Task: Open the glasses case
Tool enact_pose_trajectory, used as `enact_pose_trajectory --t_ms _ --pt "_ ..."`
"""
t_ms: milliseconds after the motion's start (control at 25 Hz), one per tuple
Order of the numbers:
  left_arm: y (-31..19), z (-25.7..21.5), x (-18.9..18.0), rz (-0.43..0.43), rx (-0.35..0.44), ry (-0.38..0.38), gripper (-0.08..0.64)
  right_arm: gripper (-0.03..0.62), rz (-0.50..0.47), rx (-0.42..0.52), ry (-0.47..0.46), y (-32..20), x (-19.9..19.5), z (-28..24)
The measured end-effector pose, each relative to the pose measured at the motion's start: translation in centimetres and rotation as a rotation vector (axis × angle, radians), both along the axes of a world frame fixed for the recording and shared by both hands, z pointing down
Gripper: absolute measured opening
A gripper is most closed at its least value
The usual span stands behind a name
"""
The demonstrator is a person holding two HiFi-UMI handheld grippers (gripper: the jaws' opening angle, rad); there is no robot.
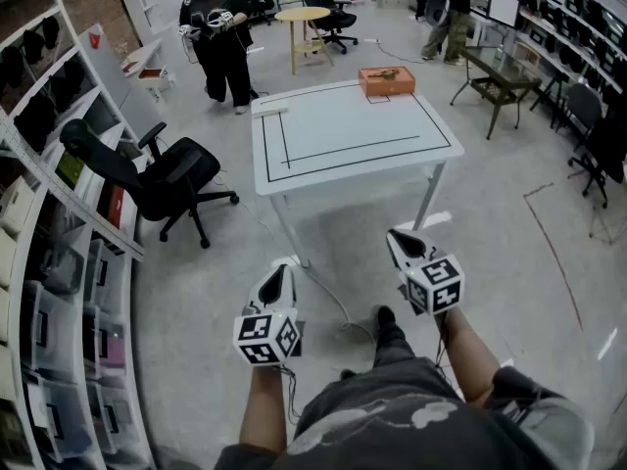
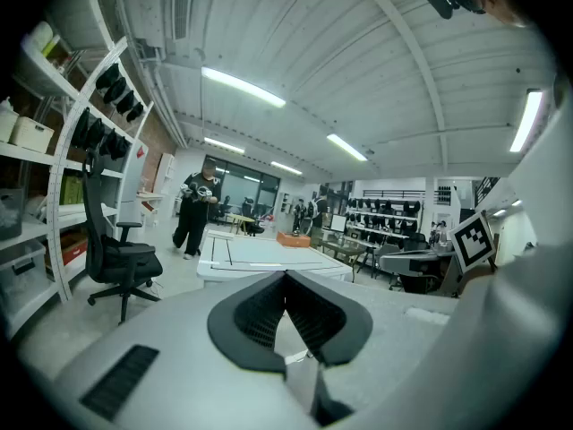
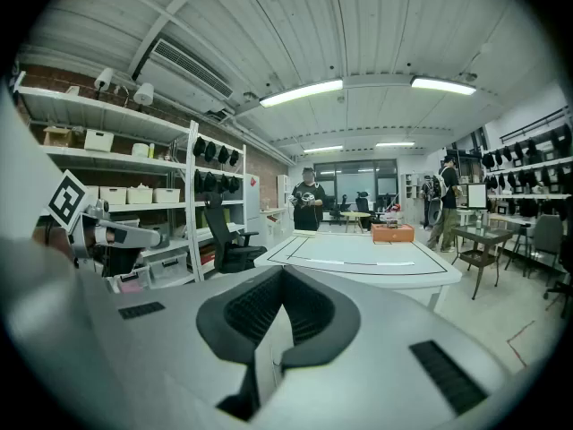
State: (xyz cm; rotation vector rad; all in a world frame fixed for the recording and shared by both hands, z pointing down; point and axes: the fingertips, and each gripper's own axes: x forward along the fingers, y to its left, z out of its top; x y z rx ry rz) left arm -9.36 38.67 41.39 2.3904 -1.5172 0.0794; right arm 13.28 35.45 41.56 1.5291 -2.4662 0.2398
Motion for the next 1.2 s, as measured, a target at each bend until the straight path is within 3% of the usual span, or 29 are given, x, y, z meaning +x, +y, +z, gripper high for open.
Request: enact_pose_trajectory --t_ms 440,760,1000,1200 --pt "-2.0 0.0 0.1 0.001 0.004 -0.017 0.002 0.000 -0.007 0.006 0.001 -2.3 0.1 0.1" --pt "-5.4 2.4 1.5 0.026 -0.059 -0.013 0.002 0.000 0.017 -0.005 0.012 -5.4 1.9 1.5" --pt "-12.3 3.0 3.2 -0.012 -0.084 -0.029 0.002 0.000 0.044 -0.038 -0.064 -13.0 5.2 3.1" --pt "-20.1 2.4 4.9 -0.048 -0.085 -0.055 0.002 0.000 -0.014 -0.043 -0.069 -22.0 6.3 3.4"
